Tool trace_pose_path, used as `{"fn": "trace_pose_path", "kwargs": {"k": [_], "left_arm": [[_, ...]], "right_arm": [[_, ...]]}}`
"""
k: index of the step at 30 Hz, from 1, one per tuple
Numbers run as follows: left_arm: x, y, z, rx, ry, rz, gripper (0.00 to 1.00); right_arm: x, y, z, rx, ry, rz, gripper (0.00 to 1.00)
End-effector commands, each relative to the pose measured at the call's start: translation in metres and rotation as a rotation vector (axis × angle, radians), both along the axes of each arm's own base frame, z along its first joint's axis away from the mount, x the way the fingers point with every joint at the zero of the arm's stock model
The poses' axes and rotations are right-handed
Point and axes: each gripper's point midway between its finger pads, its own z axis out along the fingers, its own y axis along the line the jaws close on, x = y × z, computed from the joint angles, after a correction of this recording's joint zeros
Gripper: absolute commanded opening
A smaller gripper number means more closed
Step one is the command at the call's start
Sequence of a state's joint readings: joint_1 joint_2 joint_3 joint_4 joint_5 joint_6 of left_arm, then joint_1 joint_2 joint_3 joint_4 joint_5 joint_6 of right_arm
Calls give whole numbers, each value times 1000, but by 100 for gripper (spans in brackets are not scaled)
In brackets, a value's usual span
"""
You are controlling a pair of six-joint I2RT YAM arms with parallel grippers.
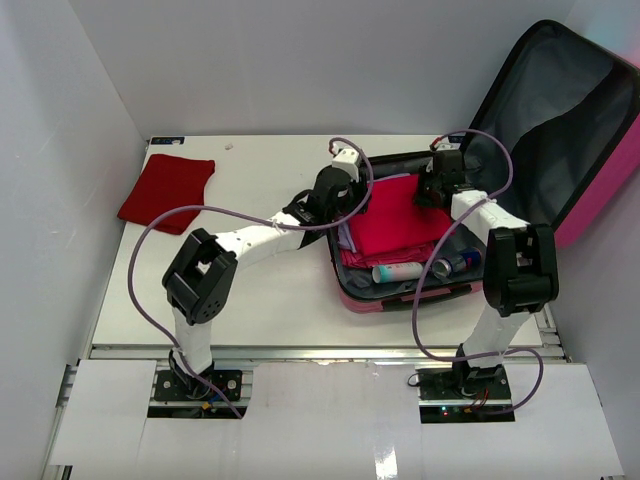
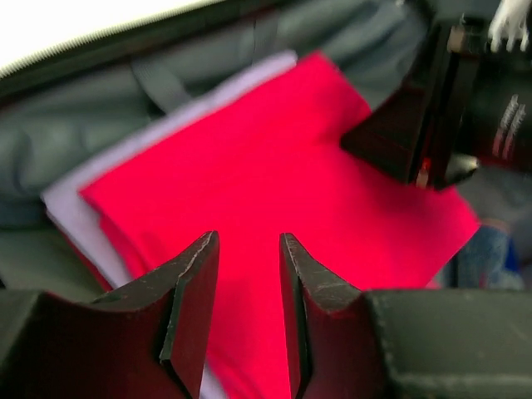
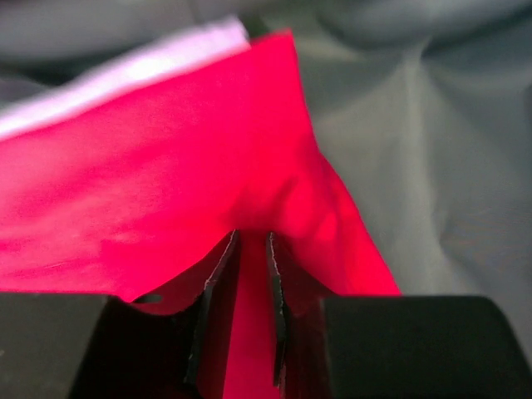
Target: Pack the luggage
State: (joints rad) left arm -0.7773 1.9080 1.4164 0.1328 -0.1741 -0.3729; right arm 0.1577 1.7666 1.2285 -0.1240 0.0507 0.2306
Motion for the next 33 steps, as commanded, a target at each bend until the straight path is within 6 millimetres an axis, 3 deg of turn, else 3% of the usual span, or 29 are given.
{"fn": "trace_pose_path", "kwargs": {"k": [1,8,13,19,25,29,33], "left_arm": [[-3,0,-25,30,18,-19,45],[24,25,-56,149,37,161,46],[32,38,-61,158,58,218,46],[24,34,-43,123,31,162,46],[9,34,-9,82,-1,96,48],[-14,30,23,19,-25,1,48],[-48,12,32,8,-15,-162,48]], "right_arm": [[18,-3,18,9,-54,-10,27],[18,-5,69,2,-157,3,44],[25,-3,70,-7,-158,19,50],[36,-4,33,-29,-79,17,50],[44,-2,20,-42,-37,40,52],[39,-6,33,-56,-39,30,55],[21,-11,71,-52,-102,1,56]]}}
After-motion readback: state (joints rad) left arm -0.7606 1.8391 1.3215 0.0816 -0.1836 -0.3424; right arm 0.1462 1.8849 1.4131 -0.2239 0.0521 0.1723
